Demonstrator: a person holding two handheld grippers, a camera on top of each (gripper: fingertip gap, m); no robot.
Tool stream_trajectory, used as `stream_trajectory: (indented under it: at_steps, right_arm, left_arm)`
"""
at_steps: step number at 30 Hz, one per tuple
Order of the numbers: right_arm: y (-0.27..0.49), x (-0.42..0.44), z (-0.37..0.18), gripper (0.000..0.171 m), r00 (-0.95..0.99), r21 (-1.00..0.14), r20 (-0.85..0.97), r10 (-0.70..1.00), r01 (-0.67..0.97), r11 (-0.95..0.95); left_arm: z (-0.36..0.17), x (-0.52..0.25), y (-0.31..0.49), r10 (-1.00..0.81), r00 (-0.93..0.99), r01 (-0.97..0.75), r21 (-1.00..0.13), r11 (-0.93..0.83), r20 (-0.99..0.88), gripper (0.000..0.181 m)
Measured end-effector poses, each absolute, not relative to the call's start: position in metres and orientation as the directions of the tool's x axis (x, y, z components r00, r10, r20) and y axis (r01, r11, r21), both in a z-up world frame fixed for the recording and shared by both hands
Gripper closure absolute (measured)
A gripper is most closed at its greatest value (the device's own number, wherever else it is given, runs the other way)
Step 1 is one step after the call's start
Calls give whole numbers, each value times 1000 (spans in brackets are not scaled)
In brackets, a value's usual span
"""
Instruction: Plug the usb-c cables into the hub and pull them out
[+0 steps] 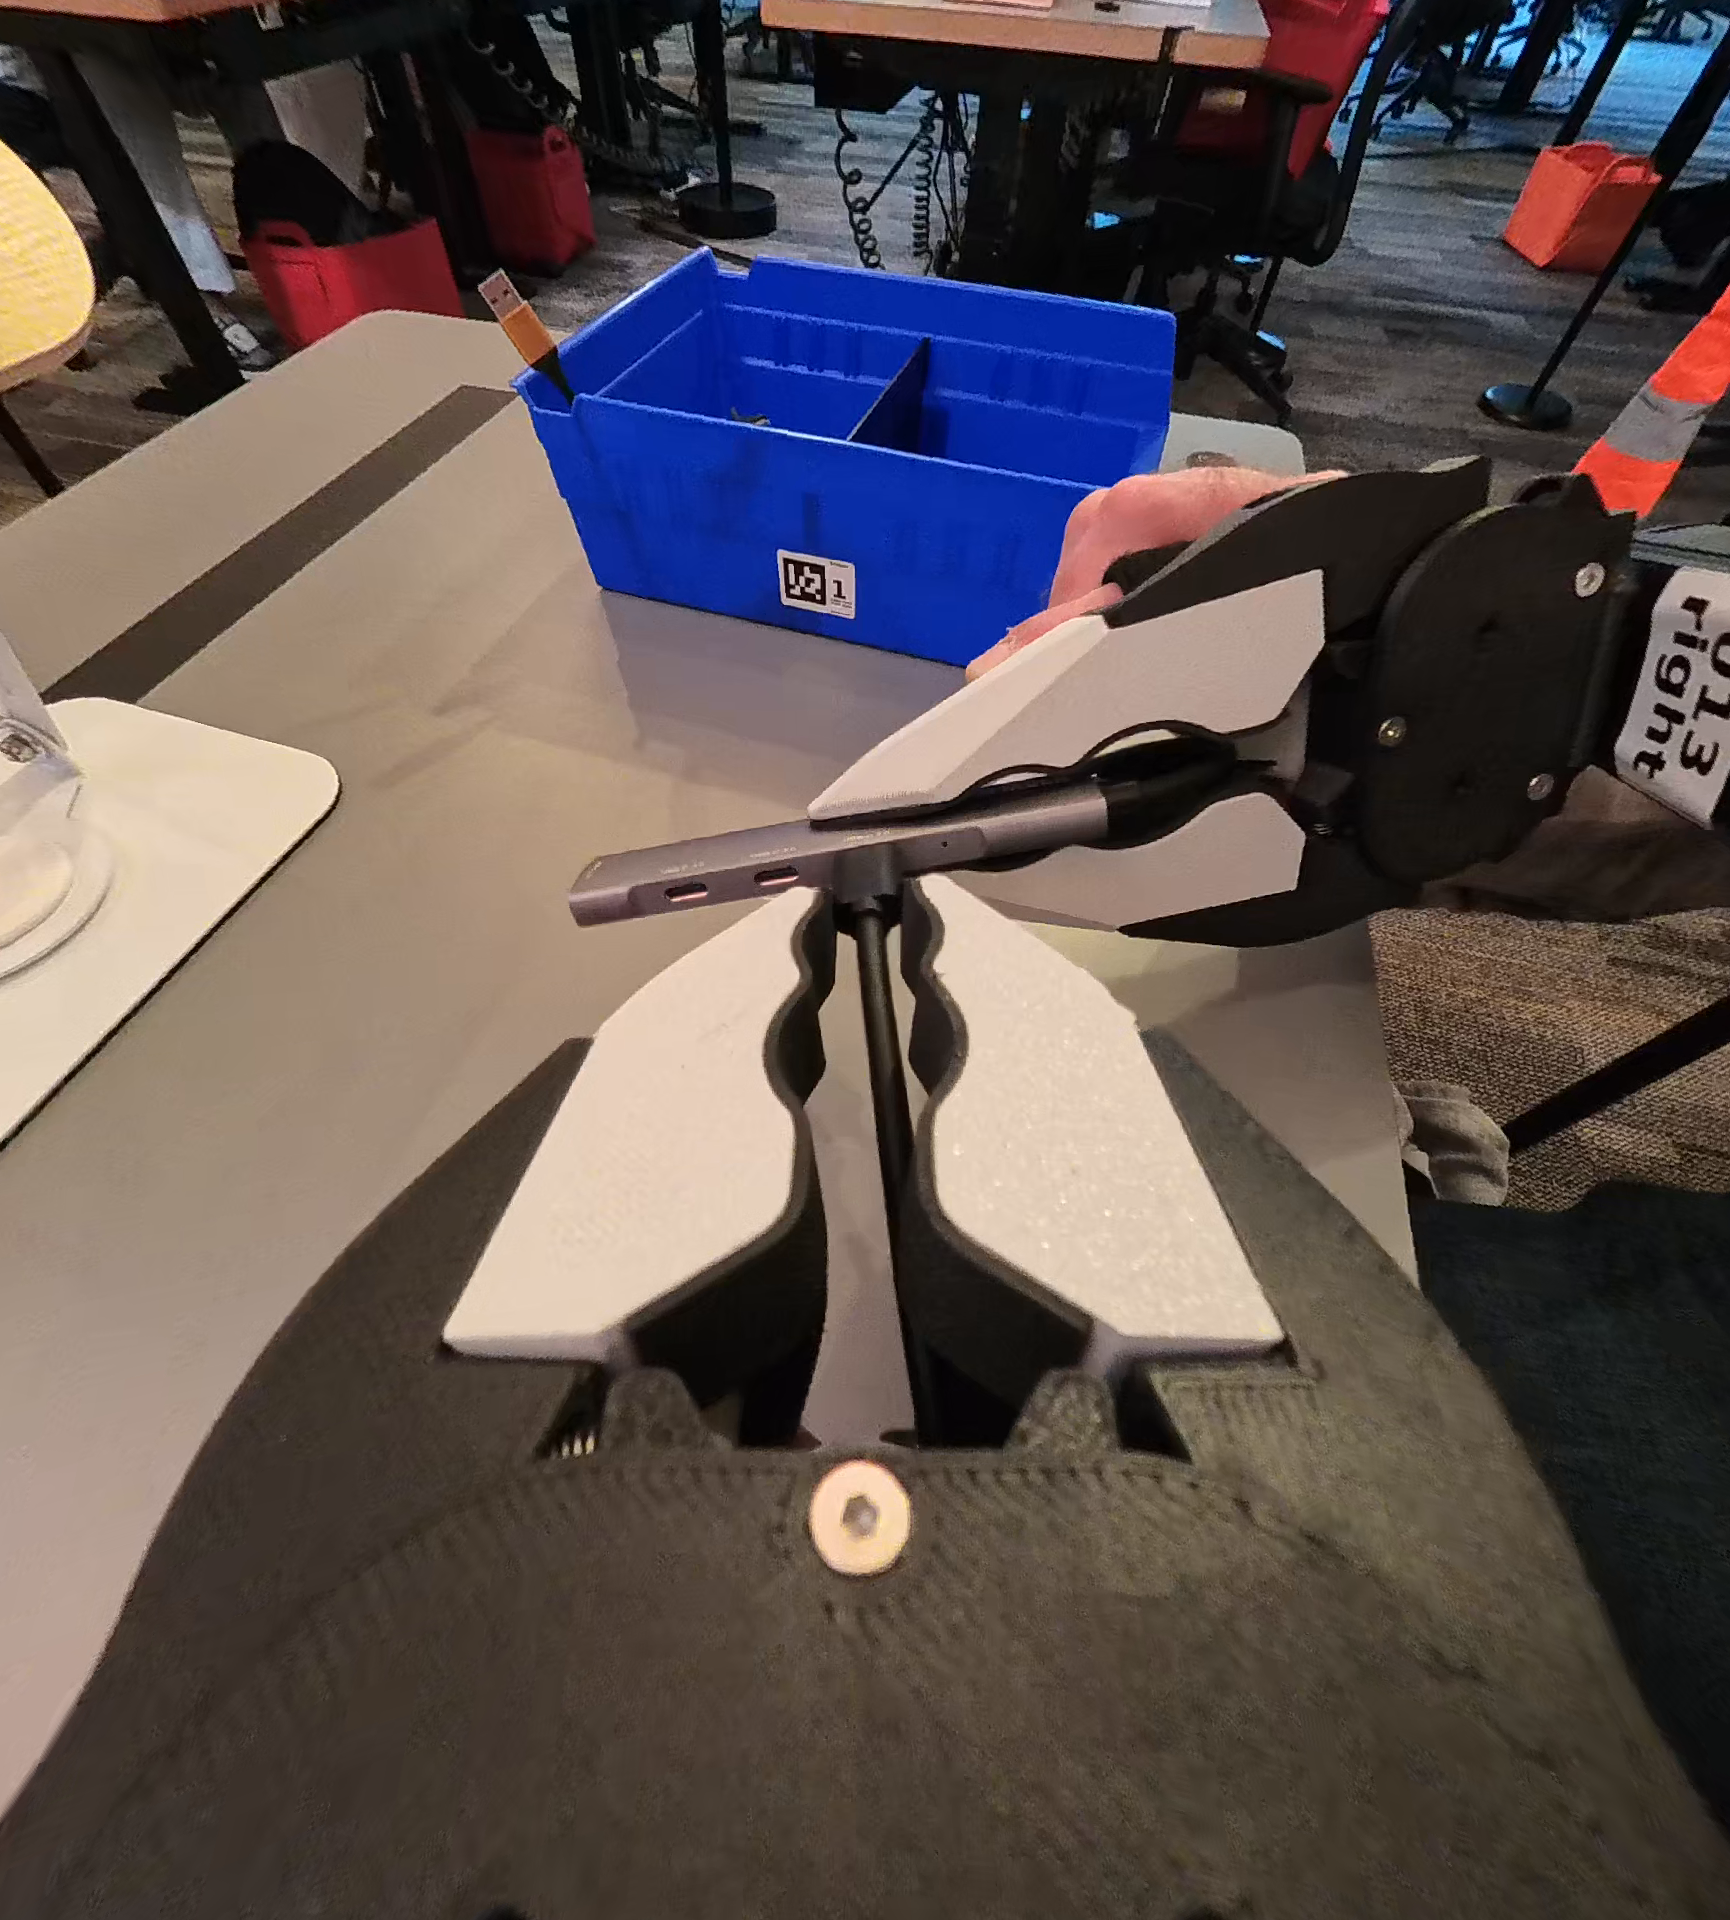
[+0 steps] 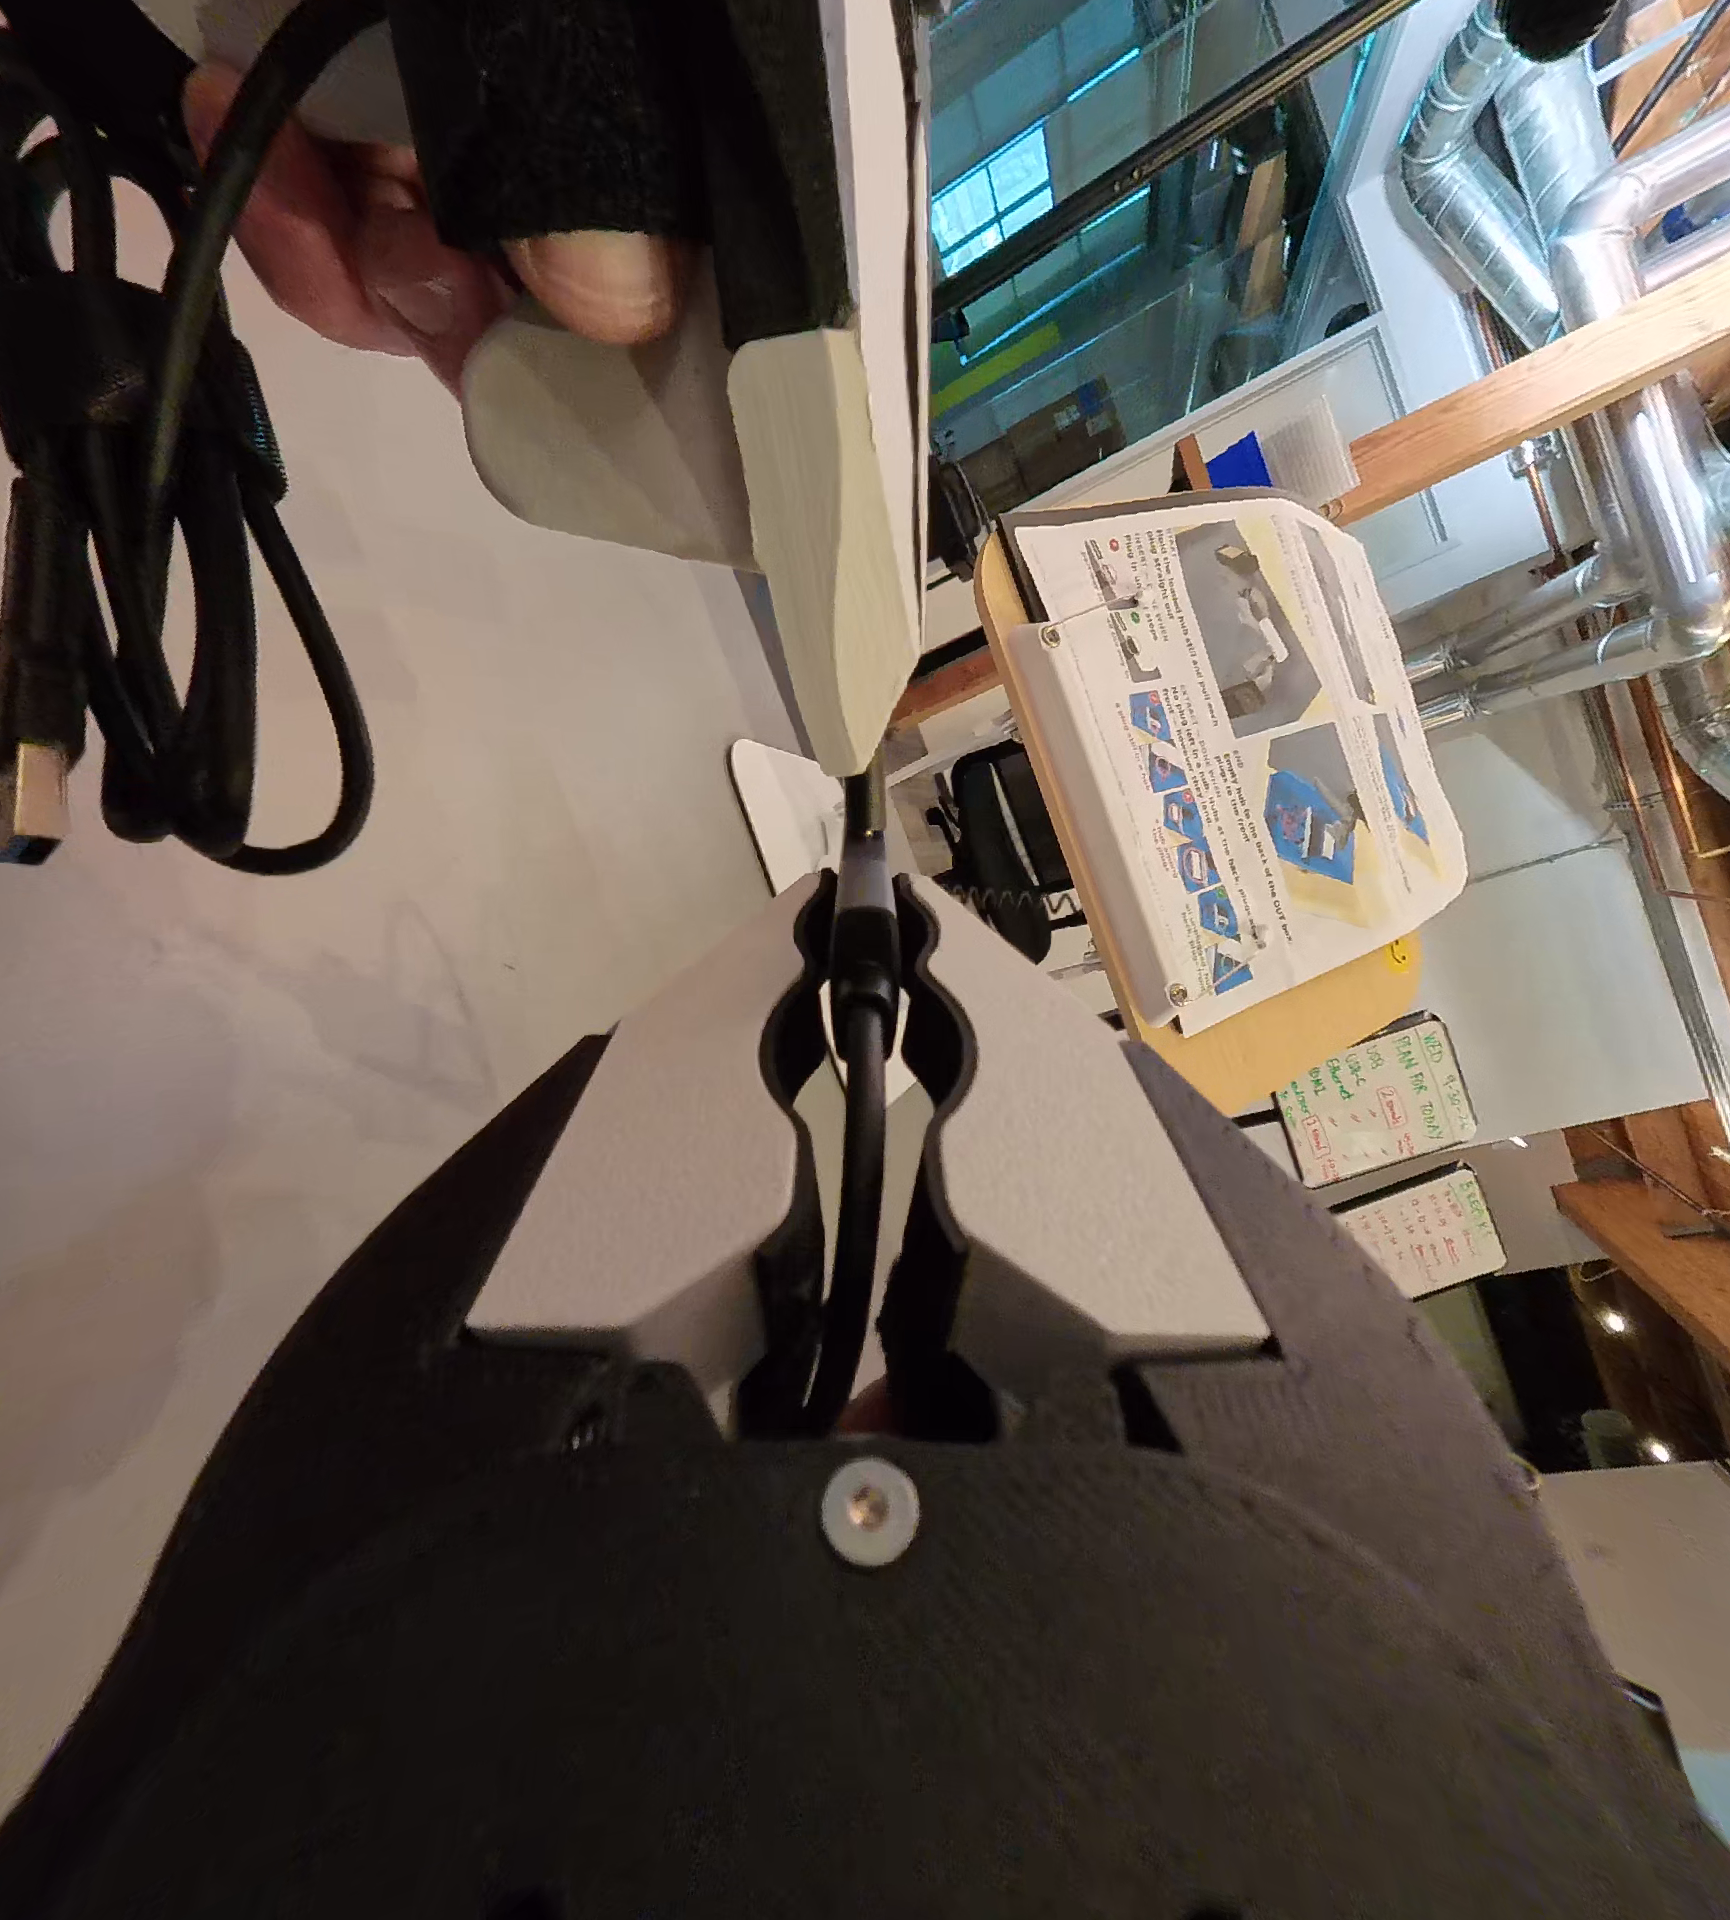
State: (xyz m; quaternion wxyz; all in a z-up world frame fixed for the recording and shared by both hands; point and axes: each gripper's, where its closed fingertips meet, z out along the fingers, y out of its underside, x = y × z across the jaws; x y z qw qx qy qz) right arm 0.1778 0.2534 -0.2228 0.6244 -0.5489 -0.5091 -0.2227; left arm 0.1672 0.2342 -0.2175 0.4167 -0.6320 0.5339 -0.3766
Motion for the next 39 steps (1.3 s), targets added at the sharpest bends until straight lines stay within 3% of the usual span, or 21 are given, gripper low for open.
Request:
stream_trajectory:
  at_steps: [7, 12, 24, 33, 39]
  right_arm:
    - [259, 179, -231, 165, 388, -470, 870, 303, 839, 276]
    - [261, 180, -247, 165, 370, -466, 861, 350, 848, 251]
    - [261, 187, -253, 165, 367, -462, 857, 362, 859, 222]
    - [260, 192, -263, 165, 364, -460, 853, 373, 862, 211]
    - [258, 188, -267, 165, 352, -451, 855, 381, 867, 212]
  left_arm:
    - [-220, 166, 240, -984, 176, -386, -921, -43, -28, 168]
    - [-202, 155, 253, -964, 255, -338, -941, -15, -77, 155]
    - [-177, 112, 244, -923, 315, -395, -915, 87, -223, 162]
    - [-121, -1, 250, -821, 433, -490, -862, 131, -371, 163]
    - [-142, -91, 257, -734, 466, -697, -716, 40, -494, 161]
